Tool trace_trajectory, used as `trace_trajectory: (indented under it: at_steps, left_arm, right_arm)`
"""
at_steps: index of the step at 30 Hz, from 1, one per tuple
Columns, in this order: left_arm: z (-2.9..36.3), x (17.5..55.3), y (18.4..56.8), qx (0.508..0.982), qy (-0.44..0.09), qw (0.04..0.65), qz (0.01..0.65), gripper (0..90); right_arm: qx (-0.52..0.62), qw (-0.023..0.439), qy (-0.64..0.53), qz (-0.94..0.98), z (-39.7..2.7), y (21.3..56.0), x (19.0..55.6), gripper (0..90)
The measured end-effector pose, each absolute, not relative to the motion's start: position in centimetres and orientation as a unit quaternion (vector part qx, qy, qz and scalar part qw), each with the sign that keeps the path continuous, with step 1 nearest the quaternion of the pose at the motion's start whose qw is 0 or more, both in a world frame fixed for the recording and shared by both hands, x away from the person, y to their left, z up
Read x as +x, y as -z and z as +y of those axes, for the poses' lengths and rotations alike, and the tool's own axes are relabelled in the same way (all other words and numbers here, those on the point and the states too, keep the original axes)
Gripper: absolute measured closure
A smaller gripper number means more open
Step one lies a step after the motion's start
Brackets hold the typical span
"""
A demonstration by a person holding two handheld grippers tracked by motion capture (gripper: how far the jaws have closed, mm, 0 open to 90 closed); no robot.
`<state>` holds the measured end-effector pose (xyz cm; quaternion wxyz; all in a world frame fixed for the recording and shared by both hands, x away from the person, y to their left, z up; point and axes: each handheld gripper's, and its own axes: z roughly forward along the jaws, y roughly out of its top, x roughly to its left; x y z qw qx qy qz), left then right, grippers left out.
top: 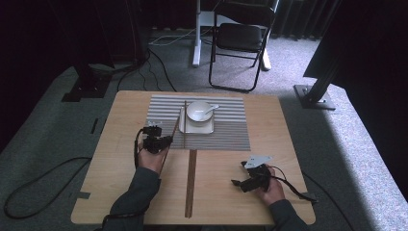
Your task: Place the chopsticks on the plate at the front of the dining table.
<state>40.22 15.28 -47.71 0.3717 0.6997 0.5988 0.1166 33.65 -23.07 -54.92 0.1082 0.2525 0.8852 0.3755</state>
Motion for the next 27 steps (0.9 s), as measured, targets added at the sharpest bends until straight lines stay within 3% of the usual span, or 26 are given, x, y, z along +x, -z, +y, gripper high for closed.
trace_trajectory:
  at_steps: [27]
  left_arm:
    - [15.4, 41.3, 47.9, 0.693, -0.117, 0.37, 0.607, 84.5]
  right_arm:
    - [0.253, 0.108, -0.374, 0.885, -23.1, 54.9, 33.6, 11.6]
